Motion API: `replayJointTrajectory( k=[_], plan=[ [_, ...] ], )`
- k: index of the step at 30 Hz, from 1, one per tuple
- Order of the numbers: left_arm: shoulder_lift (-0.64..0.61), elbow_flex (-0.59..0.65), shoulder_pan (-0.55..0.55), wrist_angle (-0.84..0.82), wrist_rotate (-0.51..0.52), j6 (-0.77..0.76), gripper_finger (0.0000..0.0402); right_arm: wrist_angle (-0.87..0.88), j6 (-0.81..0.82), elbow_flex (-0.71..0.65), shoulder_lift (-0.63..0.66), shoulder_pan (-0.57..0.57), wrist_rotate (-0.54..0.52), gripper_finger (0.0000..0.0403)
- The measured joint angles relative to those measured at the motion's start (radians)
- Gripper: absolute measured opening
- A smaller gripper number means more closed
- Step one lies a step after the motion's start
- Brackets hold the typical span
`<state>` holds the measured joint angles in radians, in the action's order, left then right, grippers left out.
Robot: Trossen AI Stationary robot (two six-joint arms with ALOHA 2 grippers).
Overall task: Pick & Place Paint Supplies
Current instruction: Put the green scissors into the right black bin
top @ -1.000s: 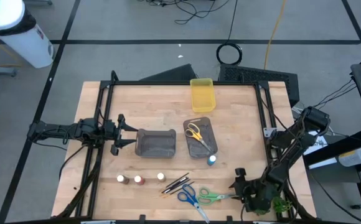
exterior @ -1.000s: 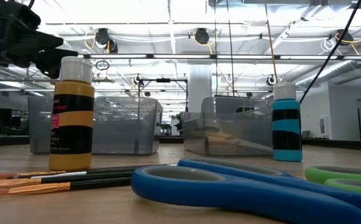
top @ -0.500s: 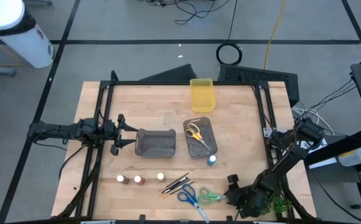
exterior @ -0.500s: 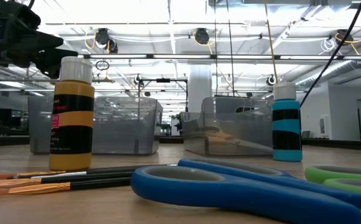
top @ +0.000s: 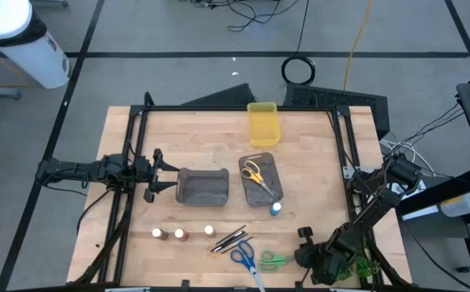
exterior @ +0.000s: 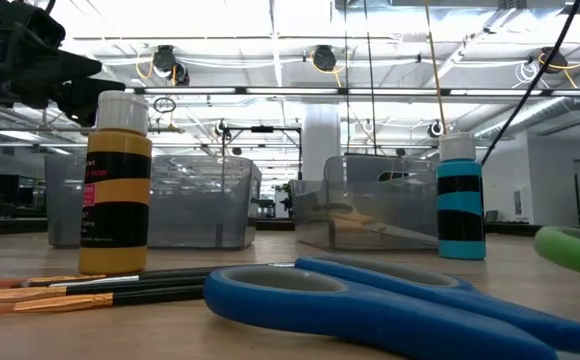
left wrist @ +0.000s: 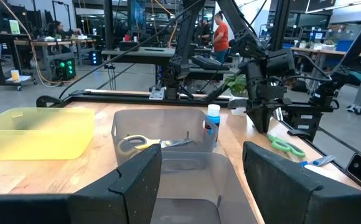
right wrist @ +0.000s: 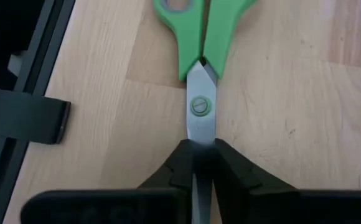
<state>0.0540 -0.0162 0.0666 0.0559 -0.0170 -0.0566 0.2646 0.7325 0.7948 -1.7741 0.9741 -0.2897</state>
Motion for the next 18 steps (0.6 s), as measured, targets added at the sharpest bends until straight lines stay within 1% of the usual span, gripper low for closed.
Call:
replayJointTrajectory(
  k=[3, 8, 13, 15, 18],
  plan=[
    [0.0, 0.0, 0.0, 0.0, 0.0, 0.0, 0.0237, -0.002, 0.019, -0.002, -0.001, 0.001, -0.029, 0.0026],
    [0.0, 0.0, 0.0, 0.0, 0.0, 0.0, 0.0237, -0.016, 0.02, -0.003, 0.032, 0.002, -0.114, 0.0026],
    [0.0, 0.0, 0.0, 0.0, 0.0, 0.0, 0.0237, -0.017, -0.021, -0.008, 0.116, 0.001, -0.235, 0.0026],
    [0.0, 0.0, 0.0, 0.0, 0.0, 0.0, 0.0237, -0.039, -0.045, -0.01, 0.155, 0.0, -0.266, 0.0005],
    [0.0, 0.0, 0.0, 0.0, 0.0, 0.0, 0.0237, -0.07, -0.077, -0.006, 0.21, 0.001, -0.307, 0.0004]
  ],
)
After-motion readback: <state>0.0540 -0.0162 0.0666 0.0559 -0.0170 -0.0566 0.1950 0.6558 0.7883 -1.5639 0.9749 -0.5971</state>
